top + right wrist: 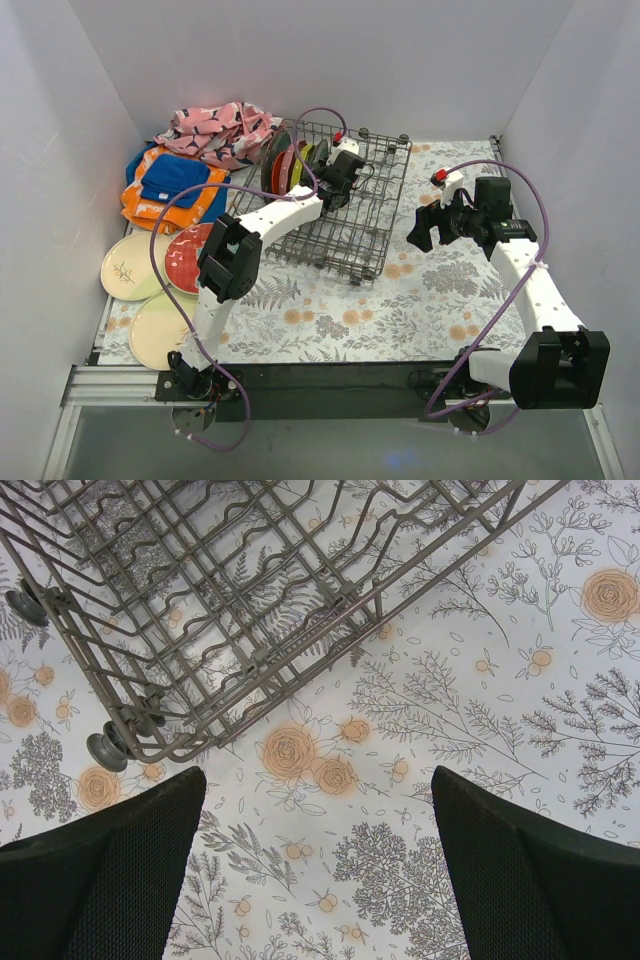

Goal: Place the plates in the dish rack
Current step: Insert the plate into the dish rack

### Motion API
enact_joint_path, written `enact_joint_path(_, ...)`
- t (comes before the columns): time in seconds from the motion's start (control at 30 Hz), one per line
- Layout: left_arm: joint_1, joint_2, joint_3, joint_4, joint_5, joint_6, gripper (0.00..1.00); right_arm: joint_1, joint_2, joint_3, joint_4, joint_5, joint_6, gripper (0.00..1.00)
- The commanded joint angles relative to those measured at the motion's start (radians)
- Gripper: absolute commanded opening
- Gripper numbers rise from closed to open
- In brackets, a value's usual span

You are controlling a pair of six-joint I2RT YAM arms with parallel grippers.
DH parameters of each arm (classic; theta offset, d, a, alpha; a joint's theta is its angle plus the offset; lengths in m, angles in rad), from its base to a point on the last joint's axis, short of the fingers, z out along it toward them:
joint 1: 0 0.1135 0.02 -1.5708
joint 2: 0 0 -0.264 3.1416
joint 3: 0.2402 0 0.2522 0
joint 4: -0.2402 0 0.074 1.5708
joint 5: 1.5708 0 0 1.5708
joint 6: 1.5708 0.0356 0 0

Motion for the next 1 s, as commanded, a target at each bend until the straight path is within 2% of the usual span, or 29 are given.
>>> enact_joint_path(0.0,0.002,-0.014,0.021,-0.019,-0.023,-0.03,0.13,-0.004,-0.026,-0.007,0.028,-0.019,0.006,0.98)
enact_joint_path(0.2,0.002,-0.023,0.049,-0.032,-0.03,-0.033,0.29,-0.004,-0.033,-0.009,0.027,-0.023,0.009,0.98)
enact_joint_path(0.63,-0.01,-0.084,0.155,-0.084,0.002,-0.035,0.38,-0.004,-0.039,-0.009,0.028,-0.033,0.012,0.98)
enact_joint_path(0.97,-0.013,-0.204,0.17,-0.144,0.114,-0.115,0.43,-0.004,-0.04,-0.005,0.025,-0.061,-0.008,0.98)
